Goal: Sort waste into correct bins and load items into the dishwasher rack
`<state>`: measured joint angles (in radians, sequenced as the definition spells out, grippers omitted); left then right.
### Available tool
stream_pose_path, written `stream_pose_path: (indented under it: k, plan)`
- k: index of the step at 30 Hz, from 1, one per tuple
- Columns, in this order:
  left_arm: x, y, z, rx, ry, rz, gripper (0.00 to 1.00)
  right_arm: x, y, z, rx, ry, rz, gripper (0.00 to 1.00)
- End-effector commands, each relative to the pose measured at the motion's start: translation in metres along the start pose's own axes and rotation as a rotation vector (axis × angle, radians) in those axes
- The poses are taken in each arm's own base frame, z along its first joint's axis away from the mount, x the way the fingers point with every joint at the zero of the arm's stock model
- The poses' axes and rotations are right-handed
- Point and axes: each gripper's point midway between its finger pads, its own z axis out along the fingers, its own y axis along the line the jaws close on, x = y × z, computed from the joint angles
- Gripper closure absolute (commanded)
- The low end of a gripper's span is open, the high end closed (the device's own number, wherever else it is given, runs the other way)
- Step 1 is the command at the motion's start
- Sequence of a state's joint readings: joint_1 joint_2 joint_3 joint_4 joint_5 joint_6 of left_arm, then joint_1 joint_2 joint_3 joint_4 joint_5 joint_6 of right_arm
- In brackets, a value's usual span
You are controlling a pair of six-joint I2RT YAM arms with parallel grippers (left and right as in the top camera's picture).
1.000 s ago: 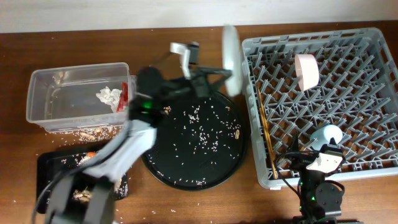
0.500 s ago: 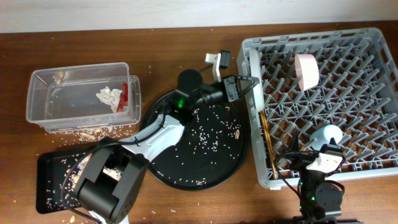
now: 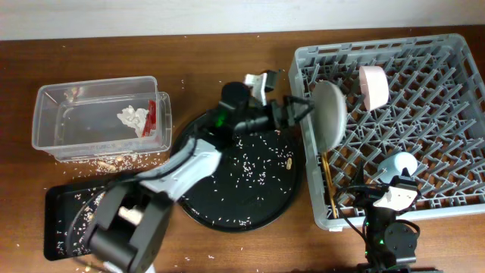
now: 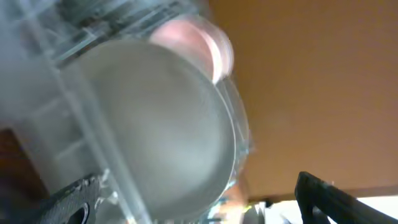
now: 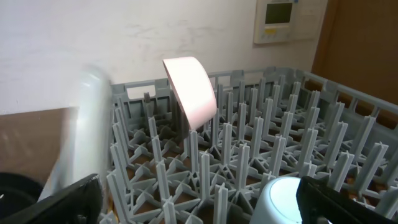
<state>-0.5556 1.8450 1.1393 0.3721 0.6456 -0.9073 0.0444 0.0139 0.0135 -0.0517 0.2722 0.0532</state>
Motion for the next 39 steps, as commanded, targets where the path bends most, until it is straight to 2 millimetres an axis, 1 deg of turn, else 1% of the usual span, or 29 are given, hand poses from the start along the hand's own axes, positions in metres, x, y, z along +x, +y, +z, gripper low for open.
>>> stream_pose_path:
  k: [1, 3, 4, 6, 7, 8, 10, 11, 13, 15, 16, 18, 20, 22, 24, 25, 27, 29, 31, 35, 37, 39]
  plan:
    - [-0.034, -0.026, -0.058, -0.159, -0.098, 0.256, 0.01, 0.003, -0.002, 0.000, 0.007, 0.003, 0.006, 0.02]
    - [-0.034, -0.025, -0.094, -0.321, -0.093, 0.339, 0.01, 0.003, -0.002, 0.000, 0.007, 0.003, 0.006, 0.02]
    - [-0.034, -0.023, -0.116, -0.426, -0.090, 0.373, 0.01, 0.003, -0.002, 0.000, 0.007, 0.003, 0.006, 0.02]
    - [-0.032, -0.025, -0.156, -0.588, -0.096, 0.421, 0.01, 0.003, -0.002, 0.000, 0.007, 0.003, 0.006, 0.02]
    - [-0.031, -0.032, -0.194, -0.704, -0.126, 0.444, 0.01, 0.003, -0.002, 0.000, 0.007, 0.003, 0.006, 0.02]
    - [-0.028, -0.038, -0.209, -0.733, -0.144, 0.447, 0.01, 0.003, -0.002, 0.000, 0.007, 0.003, 0.006, 0.02]
    - [-0.021, -0.053, -0.234, -0.745, -0.176, 0.457, 0.01, 0.003, -0.002, 0.000, 0.007, 0.003, 0.006, 0.02]
    - [-0.013, -0.061, -0.247, -0.743, -0.180, 0.459, 0.01, 0.003, -0.002, 0.000, 0.007, 0.003, 0.006, 0.02]
    - [-0.003, -0.063, -0.277, -0.817, -0.195, 0.480, 0.01, 0.003, -0.002, 0.000, 0.007, 0.003, 0.006, 0.02]
    - [0.006, -0.064, -0.316, -0.920, -0.248, 0.484, 0.01, 0.003, -0.002, 0.000, 0.007, 0.003, 0.006, 0.02]
    - [0.010, -0.065, -0.327, -0.945, -0.259, 0.484, 0.01, 0.003, -0.002, 0.000, 0.007, 0.003, 0.006, 0.02]
    - [0.021, -0.065, -0.364, -1.038, -0.317, 0.489, 0.01, 0.003, -0.002, 0.000, 0.007, 0.003, 0.006, 0.02]
    - [0.026, -0.065, -0.385, -1.082, -0.369, 0.495, 0.00, 0.003, -0.002, 0.000, 0.007, 0.003, 0.006, 0.02]
    - [0.029, -0.065, -0.400, -1.105, -0.436, 0.503, 0.01, 0.003, -0.002, 0.000, 0.007, 0.003, 0.006, 0.02]
    - [0.029, -0.065, -0.405, -1.108, -0.472, 0.542, 0.01, 0.003, -0.002, 0.000, 0.007, 0.003, 0.006, 0.01]
    - [0.026, -0.065, -0.402, -1.103, -0.476, 0.606, 0.01, 0.003, -0.002, 0.000, 0.007, 0.003, 0.006, 0.02]
    - [0.020, -0.065, -0.390, -1.081, -0.465, 0.744, 0.01, 0.003, -0.002, 0.000, 0.007, 0.003, 0.006, 0.02]
    - [0.019, -0.060, -0.368, -1.007, -0.446, 0.905, 0.01, 0.003, -0.002, 0.000, 0.007, 0.003, 0.006, 0.02]
    - [0.022, -0.042, -0.354, -0.955, -0.490, 0.924, 0.01, 0.003, -0.002, 0.000, 0.007, 0.003, 0.006, 0.02]
    - [0.031, 0.001, -0.335, -0.900, -0.541, 0.928, 0.01, 0.003, -0.002, 0.000, 0.007, 0.003, 0.006, 0.02]
    - [0.035, 0.017, -0.332, -0.877, -0.572, 0.933, 0.01, 0.003, -0.002, 0.000, 0.007, 0.003, 0.006, 0.02]
    - [0.042, 0.035, -0.336, -0.888, -0.602, 0.920, 0.01, 0.003, -0.002, 0.000, 0.007, 0.003, 0.006, 0.02]
